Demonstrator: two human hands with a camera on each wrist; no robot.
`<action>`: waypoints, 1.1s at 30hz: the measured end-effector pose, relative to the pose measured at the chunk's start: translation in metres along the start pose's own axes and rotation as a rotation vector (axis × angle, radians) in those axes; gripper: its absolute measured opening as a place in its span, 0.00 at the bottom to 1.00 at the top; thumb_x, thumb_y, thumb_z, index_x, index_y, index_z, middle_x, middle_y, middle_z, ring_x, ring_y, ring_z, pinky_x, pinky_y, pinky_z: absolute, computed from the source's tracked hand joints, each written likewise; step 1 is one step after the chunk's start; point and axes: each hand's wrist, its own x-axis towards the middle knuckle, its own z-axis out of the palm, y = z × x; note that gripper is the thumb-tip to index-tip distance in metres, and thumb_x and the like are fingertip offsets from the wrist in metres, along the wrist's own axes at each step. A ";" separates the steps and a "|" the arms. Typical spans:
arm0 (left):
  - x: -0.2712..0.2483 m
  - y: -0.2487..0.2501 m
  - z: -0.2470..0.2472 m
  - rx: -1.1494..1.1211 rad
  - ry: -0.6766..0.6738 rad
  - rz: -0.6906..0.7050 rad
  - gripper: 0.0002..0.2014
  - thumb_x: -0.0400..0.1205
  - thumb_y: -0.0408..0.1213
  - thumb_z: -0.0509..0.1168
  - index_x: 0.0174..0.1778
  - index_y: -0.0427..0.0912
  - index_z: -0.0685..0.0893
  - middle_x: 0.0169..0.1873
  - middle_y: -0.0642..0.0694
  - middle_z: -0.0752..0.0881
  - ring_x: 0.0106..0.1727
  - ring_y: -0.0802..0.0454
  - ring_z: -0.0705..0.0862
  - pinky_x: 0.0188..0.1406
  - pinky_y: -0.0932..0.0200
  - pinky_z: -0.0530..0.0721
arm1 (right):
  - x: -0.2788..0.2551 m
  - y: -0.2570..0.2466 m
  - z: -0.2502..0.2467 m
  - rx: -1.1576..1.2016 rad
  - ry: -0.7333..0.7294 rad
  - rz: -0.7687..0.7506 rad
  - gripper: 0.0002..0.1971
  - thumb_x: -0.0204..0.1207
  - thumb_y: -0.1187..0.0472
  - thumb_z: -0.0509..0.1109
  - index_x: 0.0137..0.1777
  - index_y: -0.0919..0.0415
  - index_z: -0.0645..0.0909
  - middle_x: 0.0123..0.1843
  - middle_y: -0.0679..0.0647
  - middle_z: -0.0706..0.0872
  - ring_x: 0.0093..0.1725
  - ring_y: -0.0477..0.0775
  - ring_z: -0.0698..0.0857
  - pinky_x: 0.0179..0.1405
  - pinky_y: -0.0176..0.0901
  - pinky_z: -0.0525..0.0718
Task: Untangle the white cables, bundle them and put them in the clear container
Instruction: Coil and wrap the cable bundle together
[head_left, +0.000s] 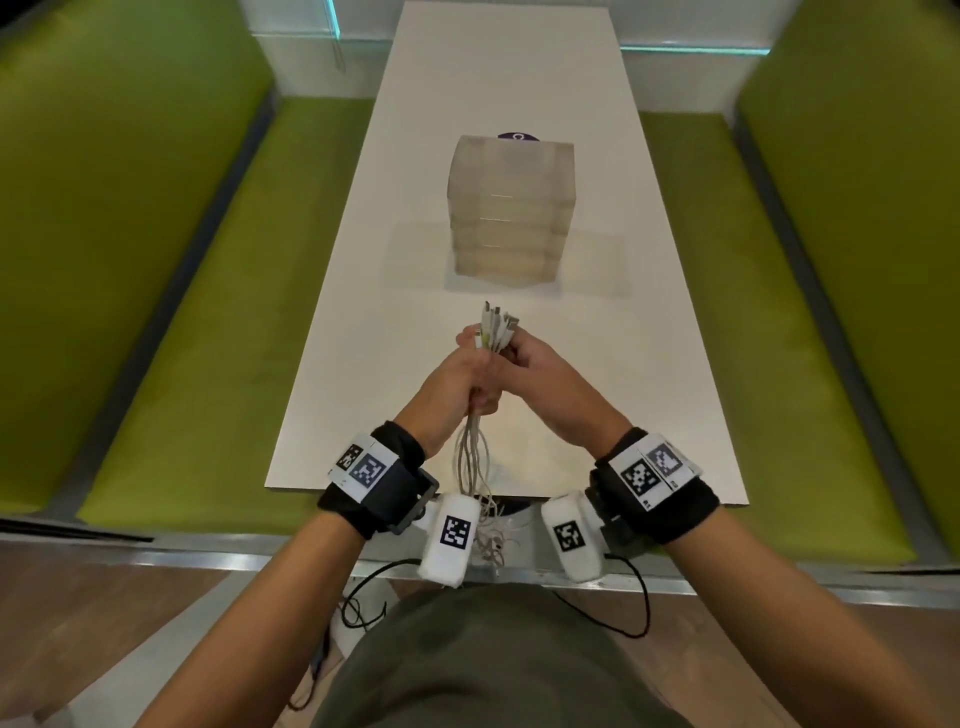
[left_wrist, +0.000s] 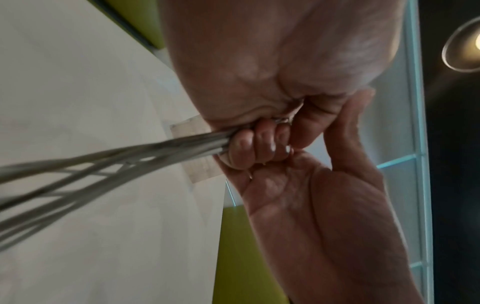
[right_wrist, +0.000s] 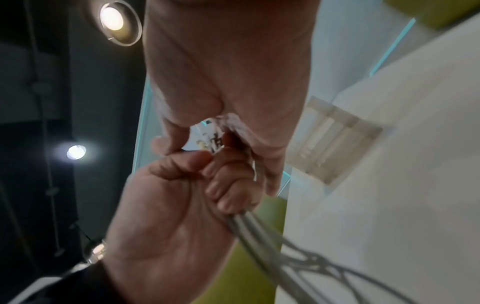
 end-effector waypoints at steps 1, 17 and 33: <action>0.001 -0.002 0.000 -0.007 0.019 -0.011 0.09 0.70 0.36 0.55 0.43 0.42 0.78 0.24 0.50 0.67 0.25 0.56 0.63 0.29 0.58 0.61 | 0.000 0.000 0.006 0.047 0.048 -0.002 0.19 0.80 0.52 0.66 0.66 0.62 0.76 0.61 0.56 0.84 0.57 0.51 0.84 0.61 0.52 0.81; -0.003 -0.015 -0.010 -0.127 -0.138 0.016 0.08 0.79 0.37 0.59 0.46 0.38 0.80 0.31 0.48 0.81 0.35 0.53 0.81 0.41 0.59 0.79 | 0.002 -0.012 0.015 0.125 0.207 -0.110 0.12 0.86 0.60 0.57 0.53 0.69 0.78 0.48 0.61 0.87 0.35 0.49 0.87 0.15 0.37 0.75; -0.001 -0.019 -0.033 0.548 -0.303 0.029 0.17 0.87 0.48 0.53 0.35 0.44 0.75 0.23 0.60 0.71 0.25 0.61 0.66 0.27 0.65 0.66 | -0.001 -0.035 -0.016 -1.513 -0.303 -0.012 0.27 0.75 0.46 0.69 0.74 0.46 0.70 0.82 0.52 0.64 0.85 0.58 0.45 0.75 0.78 0.35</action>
